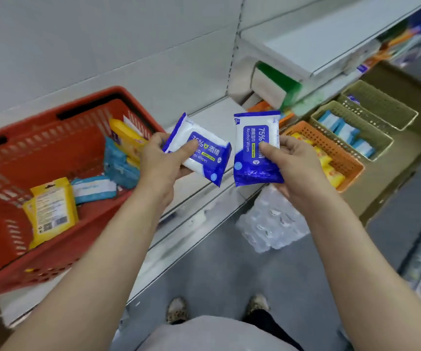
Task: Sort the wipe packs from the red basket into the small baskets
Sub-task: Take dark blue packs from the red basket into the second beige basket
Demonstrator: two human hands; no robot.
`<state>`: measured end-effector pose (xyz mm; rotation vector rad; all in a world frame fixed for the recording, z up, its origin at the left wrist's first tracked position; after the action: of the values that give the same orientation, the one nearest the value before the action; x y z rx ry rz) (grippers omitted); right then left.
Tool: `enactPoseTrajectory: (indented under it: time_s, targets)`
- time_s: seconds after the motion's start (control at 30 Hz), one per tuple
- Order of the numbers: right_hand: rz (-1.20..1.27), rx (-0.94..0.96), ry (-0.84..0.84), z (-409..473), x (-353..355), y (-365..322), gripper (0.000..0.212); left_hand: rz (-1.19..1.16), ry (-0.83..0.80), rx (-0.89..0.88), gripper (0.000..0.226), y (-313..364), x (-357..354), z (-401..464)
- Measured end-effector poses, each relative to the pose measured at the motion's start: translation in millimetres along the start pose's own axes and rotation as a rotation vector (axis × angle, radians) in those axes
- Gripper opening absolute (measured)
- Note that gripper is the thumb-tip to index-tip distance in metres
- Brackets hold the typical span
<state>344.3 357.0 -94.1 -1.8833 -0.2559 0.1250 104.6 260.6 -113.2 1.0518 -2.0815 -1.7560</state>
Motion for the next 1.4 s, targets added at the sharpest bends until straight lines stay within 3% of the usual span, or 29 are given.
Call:
enactPoseTrajectory:
  time_s: [0.17, 0.3, 0.43, 0.53, 0.8, 1.07, 1.3, 1.4]
  targets:
    - [0.009, 0.005, 0.122, 5, 132, 13, 0.015, 0.076, -0.138, 0.056, 0.031, -51, -131, -18]
    - [0.001, -0.031, 0.195, 22, 251, 22, 0.022, 0.077, -0.179, 0.067, 0.044, -95, -239, -38]
    - [-0.047, -0.054, 0.213, 42, 351, 21, 0.012, 0.065, -0.237, 0.099, 0.037, -135, -331, -49]
    - [-0.074, -0.062, 0.215, 68, 404, 14, 0.017, 0.056, -0.217, 0.126, 0.039, -158, -376, -45]
    - [-0.091, -0.096, 0.224, 163, 495, -4, 0.031, 0.137, -0.177, 0.213, 0.047, -200, -479, 13]
    - [-0.096, -0.092, 0.173, 259, 564, -24, 0.017, 0.141, -0.148, 0.268, 0.04, -228, -576, 54]
    - [-0.14, -0.064, -0.041, 347, 627, -30, 0.015, 0.05, -0.032, 0.215, 0.048, -263, -656, 67]
    - [-0.194, -0.028, -0.13, 384, 656, -38, 0.016, 0.033, 0.025, 0.204, 0.034, -279, -692, 63]
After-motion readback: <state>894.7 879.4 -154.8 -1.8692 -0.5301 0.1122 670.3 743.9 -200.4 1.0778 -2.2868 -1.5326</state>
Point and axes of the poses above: each hand's wrist, its own z-axis towards the middle knuckle, its own x-axis out of the back of the hand, y = z × x, the point moved 10 cm from there along z, towards the middle knuckle, and after that the axes turned 4 degrees about -z, right-handed, at the moved point
